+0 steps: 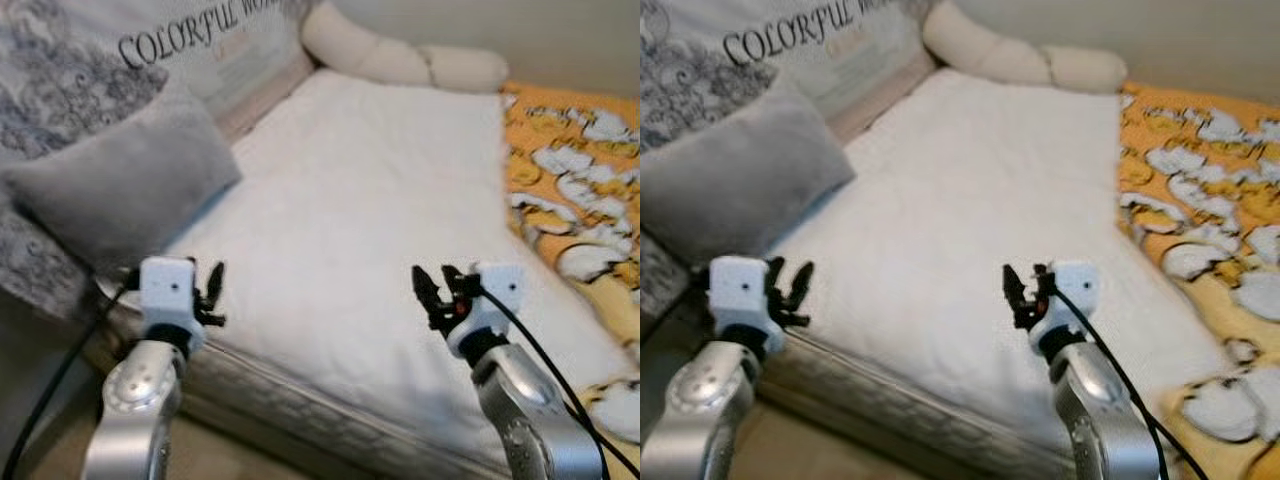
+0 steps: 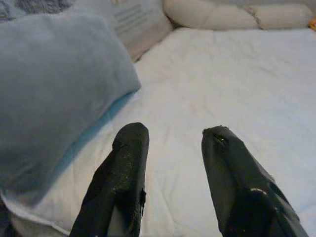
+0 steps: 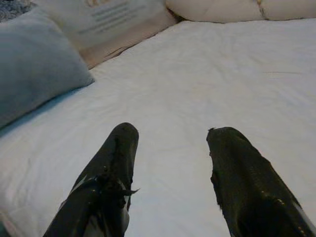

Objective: Clean up the room

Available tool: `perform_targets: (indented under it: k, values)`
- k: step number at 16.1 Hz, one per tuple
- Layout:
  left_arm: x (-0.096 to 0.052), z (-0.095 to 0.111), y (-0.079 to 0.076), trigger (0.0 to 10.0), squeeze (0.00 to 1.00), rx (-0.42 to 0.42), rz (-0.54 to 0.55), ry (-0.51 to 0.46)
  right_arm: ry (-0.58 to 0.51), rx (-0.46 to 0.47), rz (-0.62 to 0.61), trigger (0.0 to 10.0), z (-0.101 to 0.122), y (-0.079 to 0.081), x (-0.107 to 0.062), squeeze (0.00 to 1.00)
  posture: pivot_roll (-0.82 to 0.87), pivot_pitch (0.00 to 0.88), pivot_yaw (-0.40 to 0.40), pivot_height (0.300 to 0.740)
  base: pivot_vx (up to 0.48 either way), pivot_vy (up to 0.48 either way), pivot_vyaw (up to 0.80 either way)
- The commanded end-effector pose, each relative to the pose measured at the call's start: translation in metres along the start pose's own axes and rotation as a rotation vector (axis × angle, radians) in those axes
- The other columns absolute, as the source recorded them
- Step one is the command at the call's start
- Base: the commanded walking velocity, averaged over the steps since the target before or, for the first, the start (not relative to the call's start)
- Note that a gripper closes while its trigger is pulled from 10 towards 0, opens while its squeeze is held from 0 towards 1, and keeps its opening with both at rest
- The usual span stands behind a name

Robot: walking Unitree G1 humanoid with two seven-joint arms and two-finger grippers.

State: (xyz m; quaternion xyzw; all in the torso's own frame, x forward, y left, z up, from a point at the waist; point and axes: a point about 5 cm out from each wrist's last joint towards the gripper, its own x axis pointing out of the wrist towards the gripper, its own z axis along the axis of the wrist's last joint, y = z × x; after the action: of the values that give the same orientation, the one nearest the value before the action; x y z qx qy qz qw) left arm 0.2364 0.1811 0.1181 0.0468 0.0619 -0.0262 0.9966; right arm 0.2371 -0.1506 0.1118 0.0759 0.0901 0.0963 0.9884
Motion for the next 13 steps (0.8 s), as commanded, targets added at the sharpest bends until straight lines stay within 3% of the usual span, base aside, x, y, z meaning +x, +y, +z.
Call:
perform_targets:
  k: [1,5,10,13]
  values:
    - [0.001,0.002,-0.004,10.0,0.0,-0.001,-0.02,-0.002,-0.004,-0.007,-0.02,10.0,0.002,-0.005,-0.001,0.0,0.0,0.0,0.023,0.74,0.0,-0.48,0.0]
    - [0.001,0.004,-0.002,10.0,0.0,0.009,-0.025,-0.005,0.011,0.004,-0.009,10.0,-0.002,-0.002,0.0,0.0,0.01,0.0,0.024,0.74,0.0,-0.48,0.0]
    - [0.0,0.005,0.0,10.0,0.0,0.022,-0.032,-0.005,0.013,0.018,0.009,10.0,-0.003,0.003,0.004,0.0,0.02,0.0,0.026,0.74,0.0,-0.48,-0.76]
    - [0.001,0.005,0.0,10.0,0.0,0.025,-0.033,-0.005,0.007,0.007,0.026,10.0,-0.002,0.006,0.005,0.0,0.02,0.0,0.026,0.74,0.0,-0.48,0.0]
